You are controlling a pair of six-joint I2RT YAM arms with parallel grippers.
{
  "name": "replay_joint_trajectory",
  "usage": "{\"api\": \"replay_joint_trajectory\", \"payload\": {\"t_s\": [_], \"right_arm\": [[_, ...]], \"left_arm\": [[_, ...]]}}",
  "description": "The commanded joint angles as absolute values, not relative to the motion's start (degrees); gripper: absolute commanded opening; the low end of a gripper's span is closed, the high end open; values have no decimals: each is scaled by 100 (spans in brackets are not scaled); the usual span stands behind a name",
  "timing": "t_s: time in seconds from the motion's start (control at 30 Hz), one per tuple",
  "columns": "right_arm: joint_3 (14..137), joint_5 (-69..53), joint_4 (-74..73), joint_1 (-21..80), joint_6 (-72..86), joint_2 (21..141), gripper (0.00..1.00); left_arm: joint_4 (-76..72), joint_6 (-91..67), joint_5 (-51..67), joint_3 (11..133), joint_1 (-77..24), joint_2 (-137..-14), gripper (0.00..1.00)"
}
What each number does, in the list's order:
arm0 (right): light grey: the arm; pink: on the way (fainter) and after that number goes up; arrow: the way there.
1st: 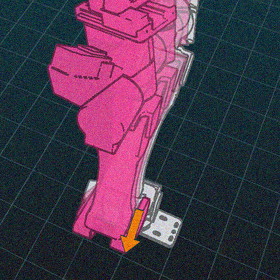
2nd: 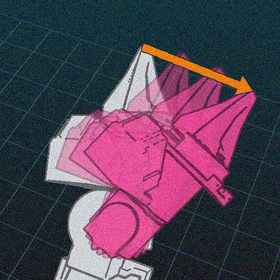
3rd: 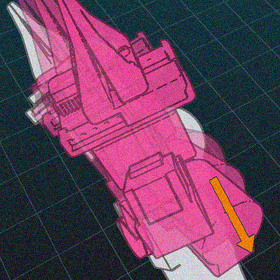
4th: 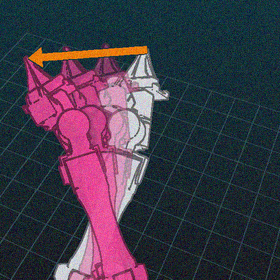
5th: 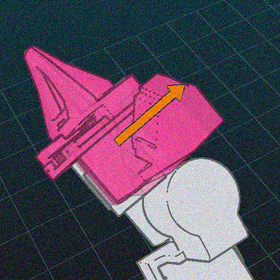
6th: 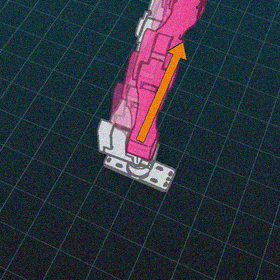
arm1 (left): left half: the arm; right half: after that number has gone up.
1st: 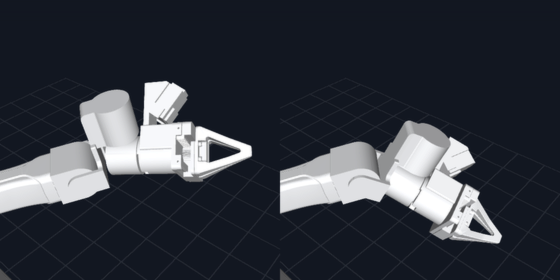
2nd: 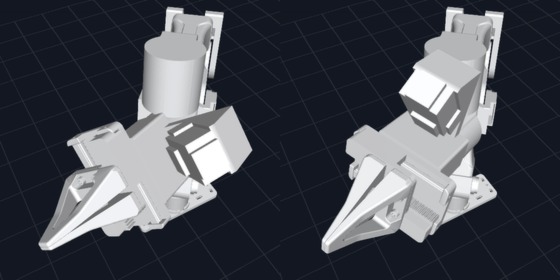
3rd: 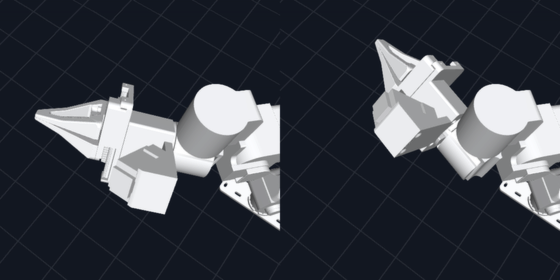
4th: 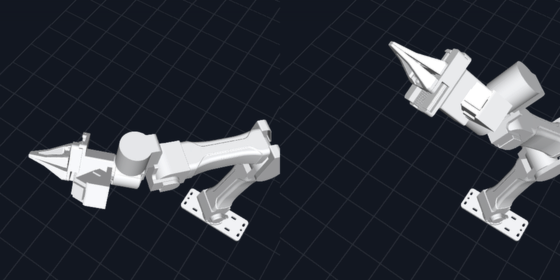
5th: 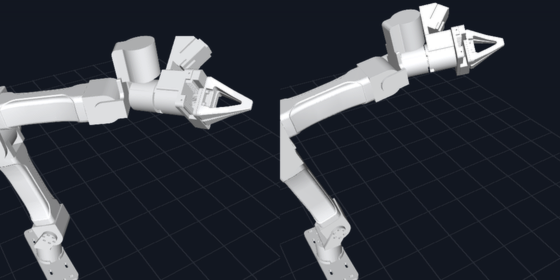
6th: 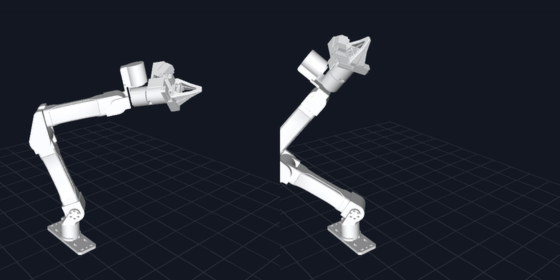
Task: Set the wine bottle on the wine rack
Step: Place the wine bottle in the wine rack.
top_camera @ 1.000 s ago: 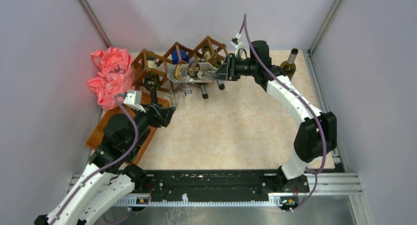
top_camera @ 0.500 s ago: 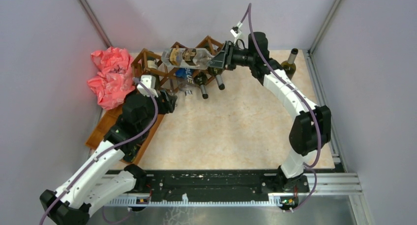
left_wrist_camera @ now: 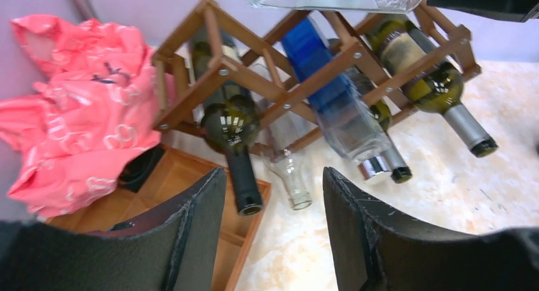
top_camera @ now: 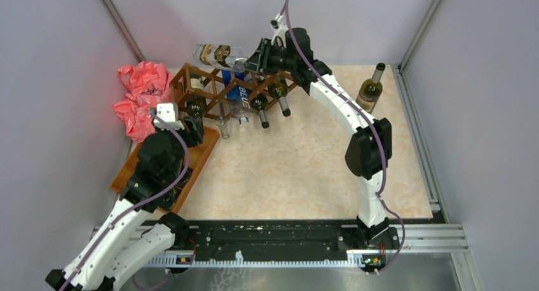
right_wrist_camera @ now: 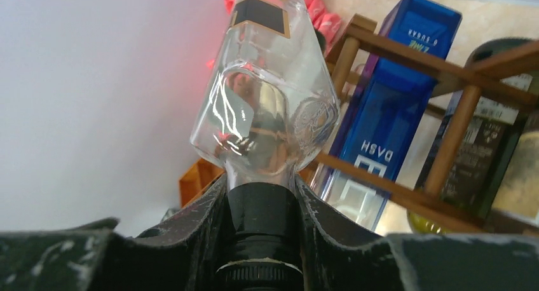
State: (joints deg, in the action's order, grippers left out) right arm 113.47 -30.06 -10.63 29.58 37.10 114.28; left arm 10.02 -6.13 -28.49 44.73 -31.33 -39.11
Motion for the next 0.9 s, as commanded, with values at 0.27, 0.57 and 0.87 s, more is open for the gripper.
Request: {"api": "replay_joint_trajectory", "payload": {"t_s": [0.27,0.57,0.87], "right_arm": [[13349,-946,-1217,3905,1844,12087,0],[12605,-160,-1602,4414,1734,11835,12],[11893,121,-1670,4855,1591,11569,25]], "left_arm": [[1037,-202,-4215,3644,-3086,-2496,65],[1041,-298,-4069,3496,-3087,-2278,67],[1033,-365,-3864,3480,-3084,-2237,67]]}}
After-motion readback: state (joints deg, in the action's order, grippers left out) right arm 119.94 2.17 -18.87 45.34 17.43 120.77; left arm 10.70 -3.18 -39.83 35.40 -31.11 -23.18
